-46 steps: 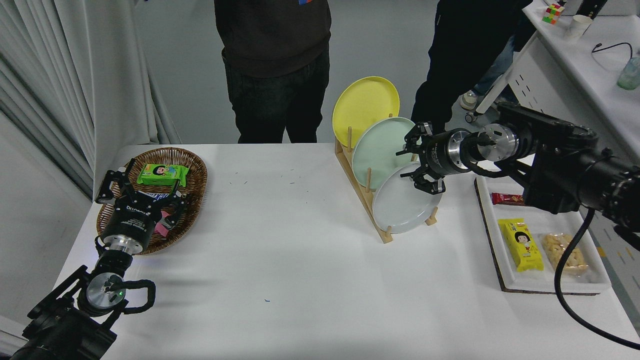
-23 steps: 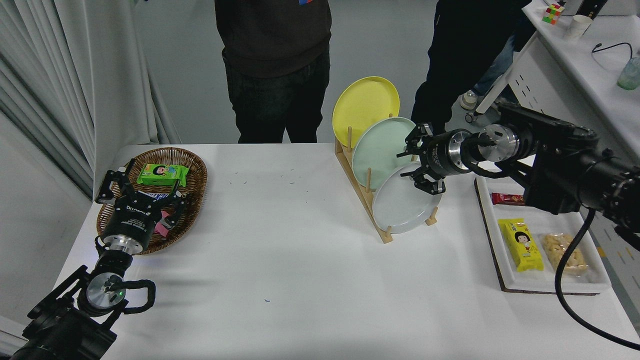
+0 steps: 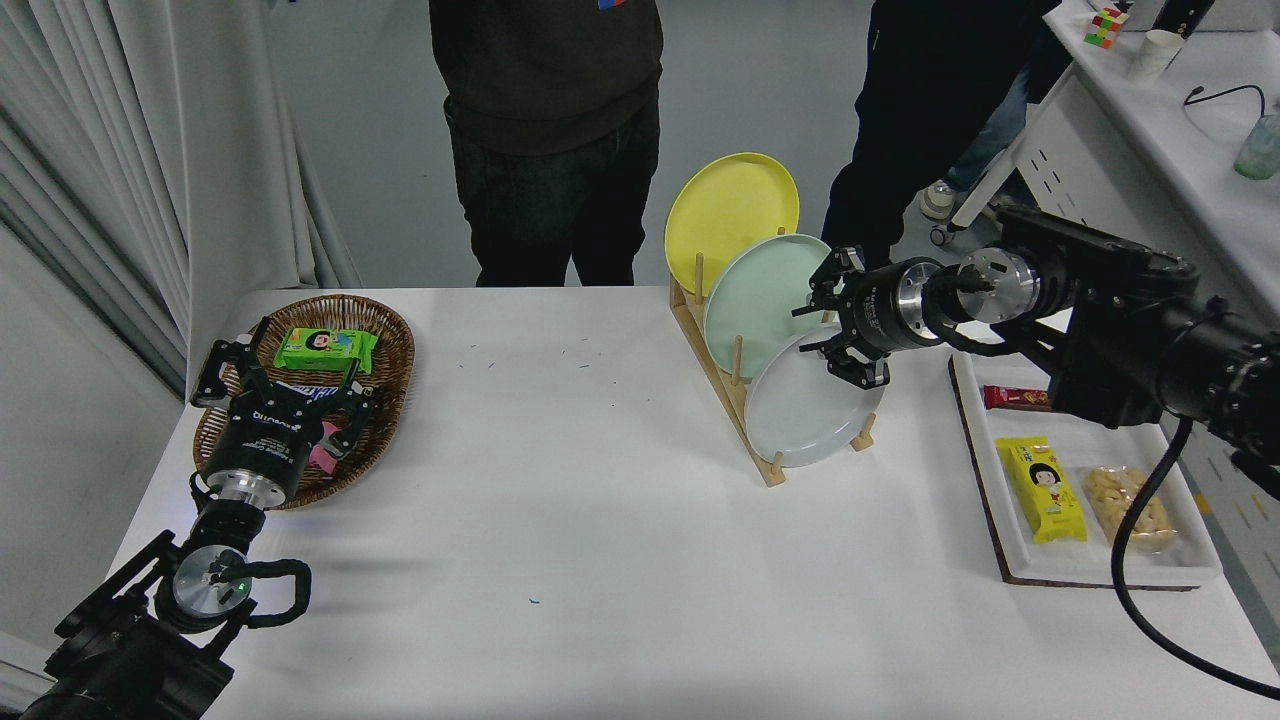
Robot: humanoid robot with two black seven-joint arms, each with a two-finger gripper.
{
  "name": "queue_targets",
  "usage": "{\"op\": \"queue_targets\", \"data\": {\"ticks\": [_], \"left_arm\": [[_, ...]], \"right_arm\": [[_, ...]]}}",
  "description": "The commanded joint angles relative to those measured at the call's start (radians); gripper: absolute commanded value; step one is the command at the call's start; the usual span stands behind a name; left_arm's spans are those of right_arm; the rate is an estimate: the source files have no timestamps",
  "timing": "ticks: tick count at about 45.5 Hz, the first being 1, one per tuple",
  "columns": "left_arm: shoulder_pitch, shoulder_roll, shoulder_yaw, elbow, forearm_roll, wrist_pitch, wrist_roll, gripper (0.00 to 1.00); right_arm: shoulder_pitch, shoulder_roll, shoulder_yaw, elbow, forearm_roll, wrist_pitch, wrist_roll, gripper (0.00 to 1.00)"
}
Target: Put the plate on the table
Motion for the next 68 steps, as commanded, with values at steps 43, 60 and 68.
{"op": "queue_targets", "data": {"ticks": [43, 60, 68], "left_arm": [[0.001, 0.000, 0.000, 0.000, 0.000, 0.000, 0.000, 0.98], [0.000, 0.000, 0.000, 0.000, 0.001, 0.000, 0.000, 0.98], [0.001, 0.000, 0.000, 0.000, 0.000, 0.000, 0.000, 0.98]], "right_arm": [[0.002, -0.029, 0.000, 0.011, 0.000, 0.015, 0.000, 0.32], [0.002, -0.033, -0.001, 0.011, 0.000, 0.022, 0.000, 0.28], [0.002, -0.046, -0.001, 0.011, 0.000, 0.029, 0.000, 0.27]]}}
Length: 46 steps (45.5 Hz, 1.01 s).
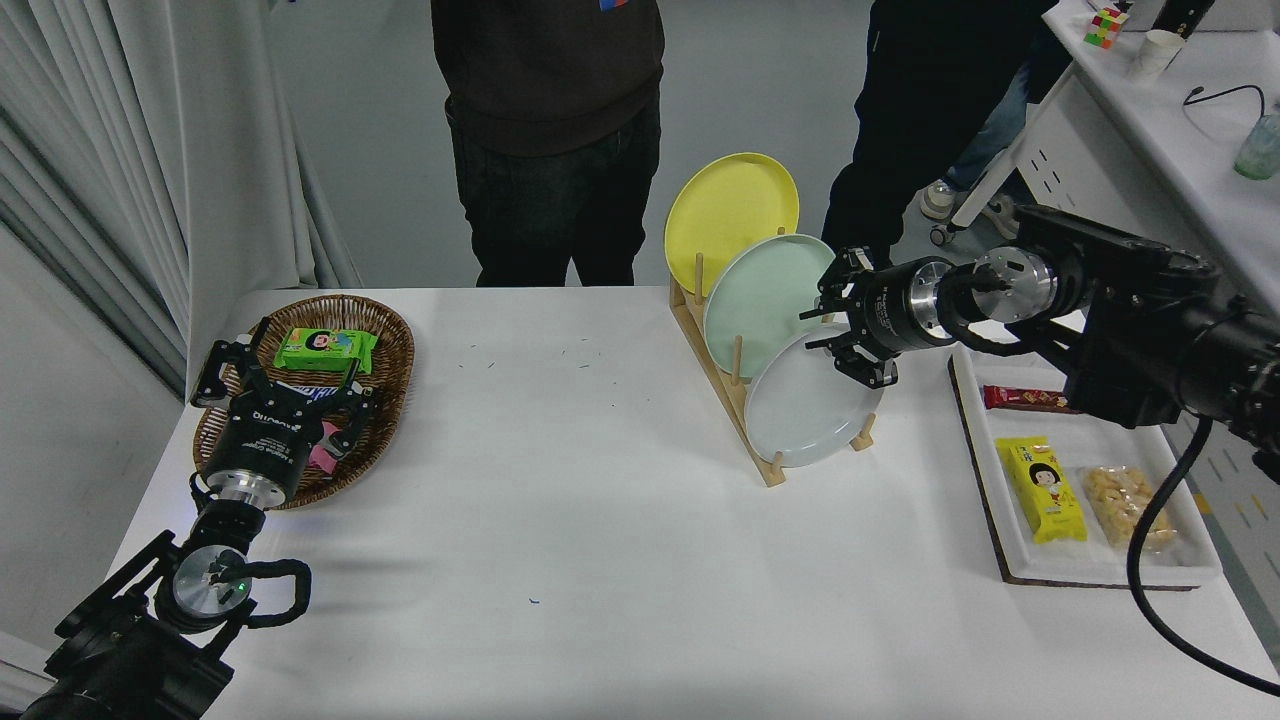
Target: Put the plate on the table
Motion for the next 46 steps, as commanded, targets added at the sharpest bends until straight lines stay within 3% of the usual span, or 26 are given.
{"op": "queue_targets", "data": {"ticks": [1, 46], "left_arm": [[0.000, 0.000, 0.000, 0.000, 0.001, 0.000, 0.000, 0.98], [0.000, 0.000, 0.000, 0.000, 0.000, 0.000, 0.000, 0.98]], "right_arm": [[0.000, -0.011, 0.000, 0.002, 0.000, 0.009, 0.000, 0.27], [0.000, -0.034, 0.001, 0.008, 0.002, 0.007, 0.001, 0.24]]}}
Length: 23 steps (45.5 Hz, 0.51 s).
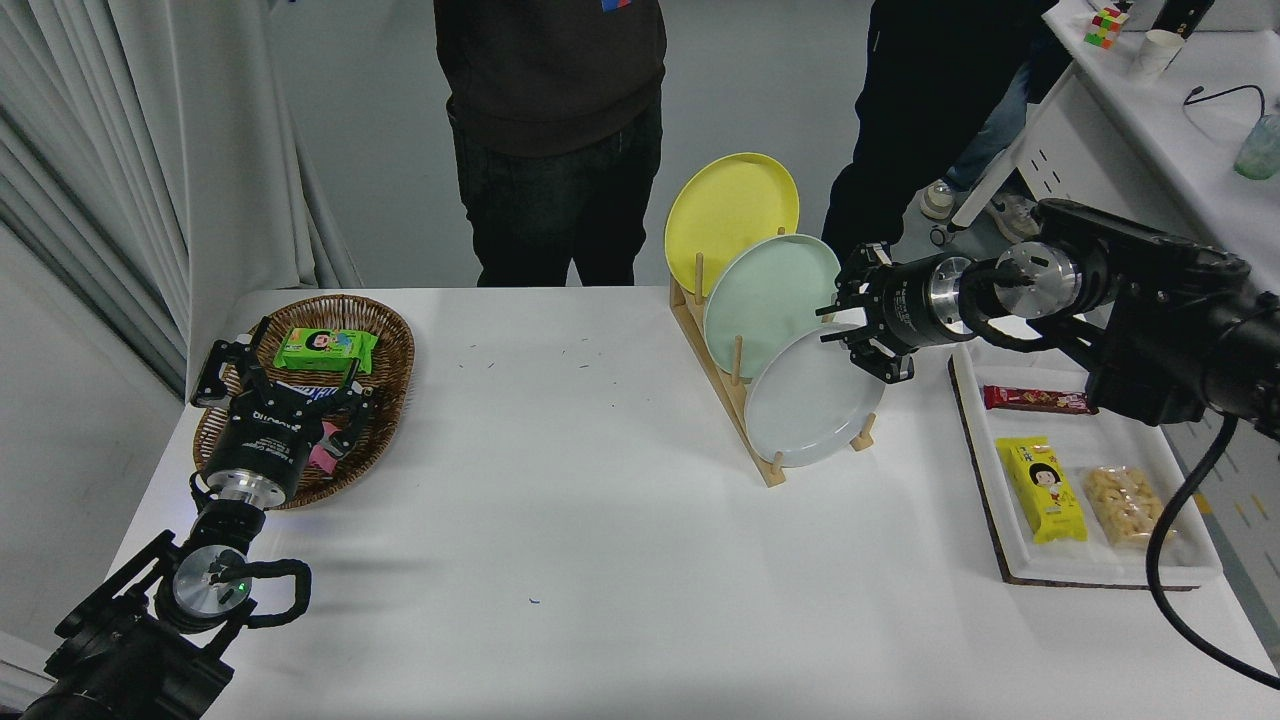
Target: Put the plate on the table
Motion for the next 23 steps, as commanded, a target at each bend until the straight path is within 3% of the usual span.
{"op": "queue_targets", "data": {"ticks": [1, 23], "left_arm": [[-0.001, 0.000, 0.000, 0.000, 0.000, 0.000, 0.000, 0.98], [-0.001, 0.000, 0.000, 0.000, 0.000, 0.000, 0.000, 0.98]], "right_arm": [[-0.003, -0.001, 0.000, -0.003, 0.002, -0.001, 0.000, 0.24], [-0.006, 0.002, 0.000, -0.013, 0.000, -0.003, 0.000, 0.24]]}}
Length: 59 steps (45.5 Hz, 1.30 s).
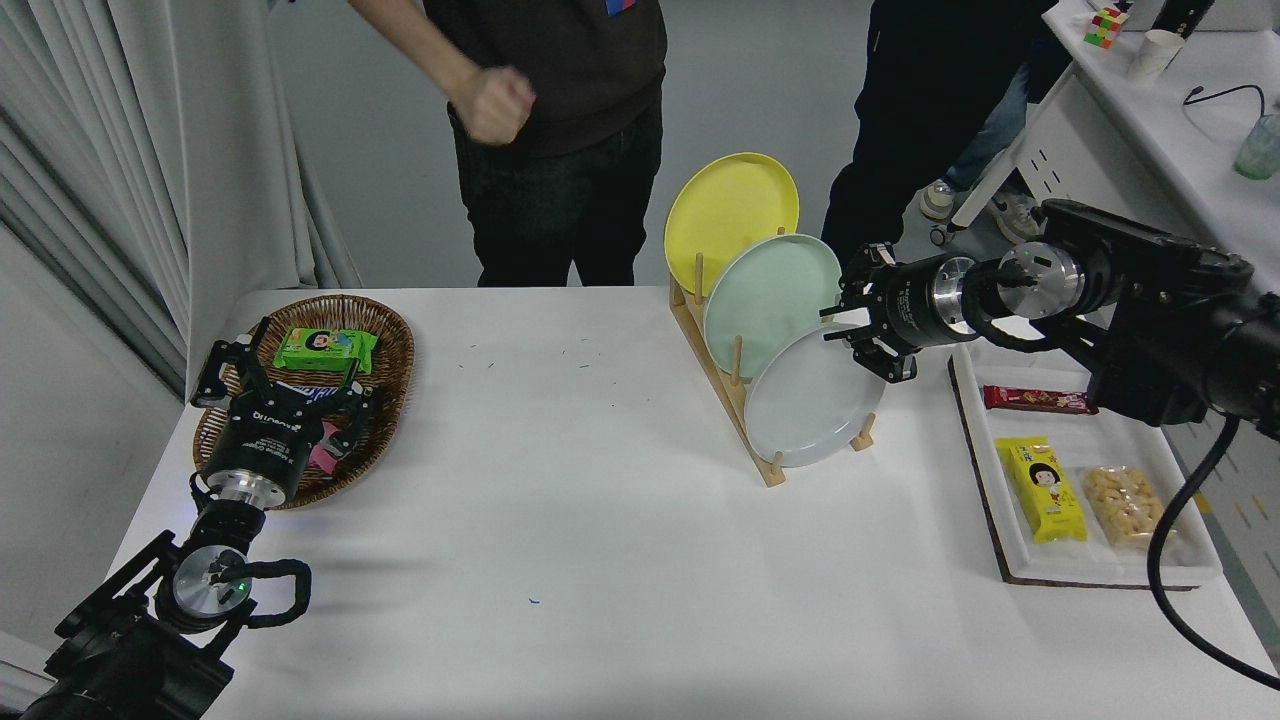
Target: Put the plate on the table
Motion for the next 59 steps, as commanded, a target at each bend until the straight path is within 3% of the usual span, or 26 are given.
{"op": "queue_targets", "data": {"ticks": [1, 59], "left_arm": [[0.000, 0.000, 0.000, 0.000, 0.000, 0.000, 0.000, 0.98], [0.000, 0.000, 0.000, 0.000, 0.000, 0.000, 0.000, 0.98]], "right_arm": [[-0.002, 0.002, 0.000, -0.004, -0.001, -0.001, 0.000, 0.24], [-0.005, 0.025, 0.003, -0.028, -0.001, -0.006, 0.000, 0.18]]}}
